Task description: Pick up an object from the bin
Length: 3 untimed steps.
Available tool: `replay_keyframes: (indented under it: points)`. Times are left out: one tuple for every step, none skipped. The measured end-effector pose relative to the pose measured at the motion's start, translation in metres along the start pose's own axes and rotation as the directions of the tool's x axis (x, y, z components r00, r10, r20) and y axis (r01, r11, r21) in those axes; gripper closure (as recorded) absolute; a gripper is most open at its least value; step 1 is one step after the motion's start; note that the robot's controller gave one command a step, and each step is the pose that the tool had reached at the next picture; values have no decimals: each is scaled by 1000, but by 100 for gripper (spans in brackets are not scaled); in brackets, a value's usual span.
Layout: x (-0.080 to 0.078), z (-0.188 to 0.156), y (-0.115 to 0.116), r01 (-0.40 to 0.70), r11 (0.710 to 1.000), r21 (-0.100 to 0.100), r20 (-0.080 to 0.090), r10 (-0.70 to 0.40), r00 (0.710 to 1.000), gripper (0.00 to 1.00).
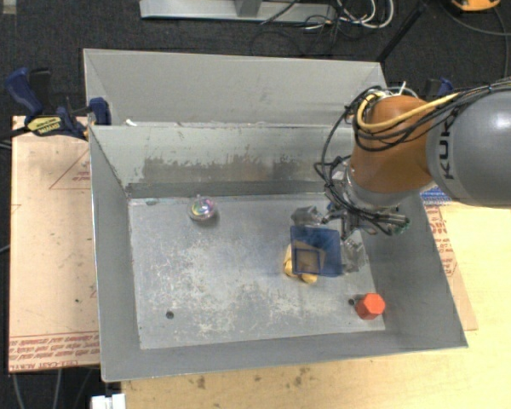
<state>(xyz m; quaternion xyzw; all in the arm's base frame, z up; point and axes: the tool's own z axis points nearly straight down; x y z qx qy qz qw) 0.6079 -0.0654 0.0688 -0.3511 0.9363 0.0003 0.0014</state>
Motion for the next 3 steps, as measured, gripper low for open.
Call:
replay_keyframes:
  points:
    - [37,-1,-1,343,939,-3,-2,-343,939,0]
    - [36,-1,-1,343,939,-3,-2,-343,939,100]
    - [34,-99,-2,340,940,8,3,-340,940,100]
